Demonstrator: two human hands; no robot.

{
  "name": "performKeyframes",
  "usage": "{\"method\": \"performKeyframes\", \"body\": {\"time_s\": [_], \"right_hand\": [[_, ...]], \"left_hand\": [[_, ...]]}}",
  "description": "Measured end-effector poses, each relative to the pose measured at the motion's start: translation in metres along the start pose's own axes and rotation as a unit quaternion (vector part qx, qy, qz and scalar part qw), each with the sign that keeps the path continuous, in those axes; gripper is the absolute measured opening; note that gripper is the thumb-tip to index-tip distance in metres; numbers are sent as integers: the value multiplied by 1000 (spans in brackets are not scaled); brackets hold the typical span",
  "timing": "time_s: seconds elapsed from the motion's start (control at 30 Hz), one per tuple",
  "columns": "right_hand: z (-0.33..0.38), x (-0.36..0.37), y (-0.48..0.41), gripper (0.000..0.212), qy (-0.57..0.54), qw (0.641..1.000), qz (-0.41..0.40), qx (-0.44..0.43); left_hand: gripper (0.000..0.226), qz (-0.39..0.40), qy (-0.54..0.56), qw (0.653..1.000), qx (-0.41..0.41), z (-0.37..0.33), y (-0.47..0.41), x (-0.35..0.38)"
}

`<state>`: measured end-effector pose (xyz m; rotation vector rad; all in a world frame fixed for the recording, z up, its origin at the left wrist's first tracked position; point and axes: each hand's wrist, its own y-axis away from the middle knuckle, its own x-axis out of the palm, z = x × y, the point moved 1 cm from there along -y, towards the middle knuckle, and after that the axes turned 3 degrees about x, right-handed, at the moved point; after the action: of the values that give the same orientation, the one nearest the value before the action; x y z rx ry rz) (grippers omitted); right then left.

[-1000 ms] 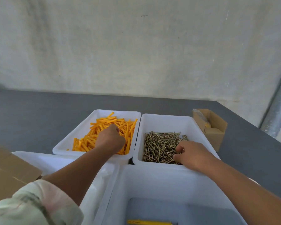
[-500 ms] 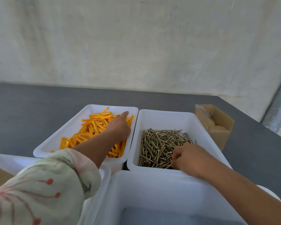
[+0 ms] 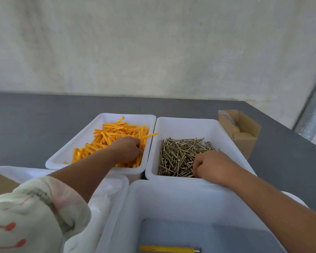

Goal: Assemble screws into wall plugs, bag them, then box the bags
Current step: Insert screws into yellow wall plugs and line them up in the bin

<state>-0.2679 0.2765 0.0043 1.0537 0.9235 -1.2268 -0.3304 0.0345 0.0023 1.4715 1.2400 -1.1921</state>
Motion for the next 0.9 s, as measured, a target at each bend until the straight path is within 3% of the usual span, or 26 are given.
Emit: {"method": "performKeyframes", "body": {"time_s": [0.3, 0.43, 0.63, 0.7, 0.8, 0.9], "right_hand": [[-1, -4, 11, 12, -69, 997, -33, -29], [-3, -4, 16, 8, -119, 990, -58, -47], [-6, -8, 28, 10, -236, 964, -112, -51], [-5, -10, 33, 11, -261, 955, -134, -47], [0, -15, 41, 11, -321, 933, -156, -42], [6, -23, 53, 8, -398, 902, -164, -32]], "left_hand": [[27, -14, -10, 1000, -18, -4, 34, -8], [33, -84, 84, 991, -60, -7, 51, -16], [33, -202, 213, 956, -27, -20, 79, -34], [29, -204, 307, 929, -21, -24, 87, -39], [21, -163, 523, 836, -23, -33, 101, -43], [17, -105, 644, 757, -24, -45, 118, -46]]}}
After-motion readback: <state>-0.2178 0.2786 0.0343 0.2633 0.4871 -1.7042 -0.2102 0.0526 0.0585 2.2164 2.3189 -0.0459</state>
